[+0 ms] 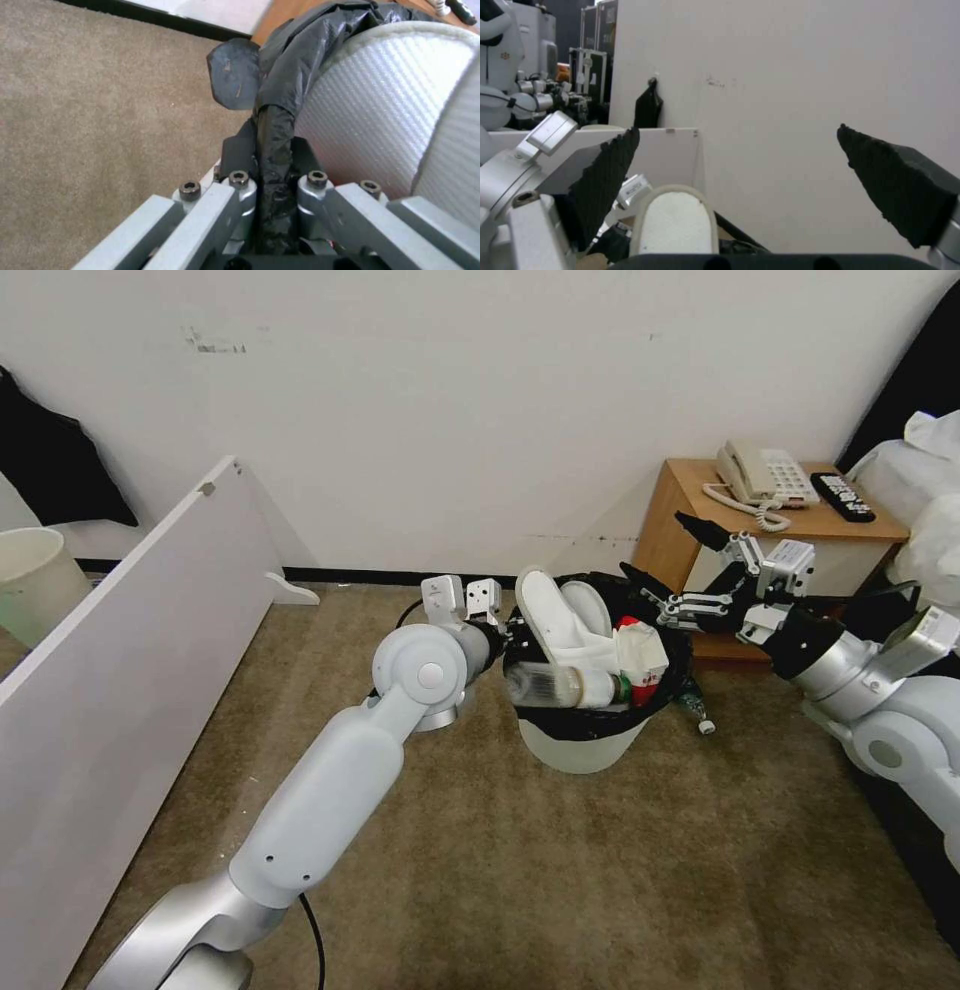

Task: Pick up the trash bin, then pick up the garbage from the floor and place it into the trash bin.

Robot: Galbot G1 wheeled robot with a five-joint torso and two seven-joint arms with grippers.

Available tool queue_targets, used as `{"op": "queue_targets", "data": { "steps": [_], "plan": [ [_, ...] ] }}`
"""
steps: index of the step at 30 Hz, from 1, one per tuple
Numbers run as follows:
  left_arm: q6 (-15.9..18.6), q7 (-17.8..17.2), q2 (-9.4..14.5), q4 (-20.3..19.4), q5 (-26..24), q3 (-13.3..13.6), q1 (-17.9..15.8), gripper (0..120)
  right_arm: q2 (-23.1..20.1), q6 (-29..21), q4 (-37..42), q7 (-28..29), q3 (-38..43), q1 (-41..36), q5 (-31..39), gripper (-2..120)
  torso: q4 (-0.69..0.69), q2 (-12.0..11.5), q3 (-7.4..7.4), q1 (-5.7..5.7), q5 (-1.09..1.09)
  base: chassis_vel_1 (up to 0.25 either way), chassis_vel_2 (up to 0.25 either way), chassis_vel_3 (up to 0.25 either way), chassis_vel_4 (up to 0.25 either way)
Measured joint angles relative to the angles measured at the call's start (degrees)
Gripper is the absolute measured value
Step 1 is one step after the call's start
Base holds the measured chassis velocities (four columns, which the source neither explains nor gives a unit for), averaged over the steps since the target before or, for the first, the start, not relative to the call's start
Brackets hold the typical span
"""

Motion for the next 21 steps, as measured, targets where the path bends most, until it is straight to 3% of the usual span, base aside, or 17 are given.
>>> {"op": "queue_targets", "data": {
  "steps": [12,21],
  "plan": [
    [0.0,0.3,0.4,-0.1,0.3,-1.0,0.7,4,0.9,0.2,-1.2,0.5,-1.5,2.2,0.0,100,0.00,0.0,0.00,0.00,0.00,0.000,0.000,0.000,0.000],
    [0.0,-0.7,2.5,-2.6,-0.2,-2.8,2.6,4,1.8,-7.7,-0.1,11.5,0.5,3.0,-2.9,100,0.00,0.0,0.00,0.00,0.00,0.000,0.000,0.000,0.000]
  ]
}}
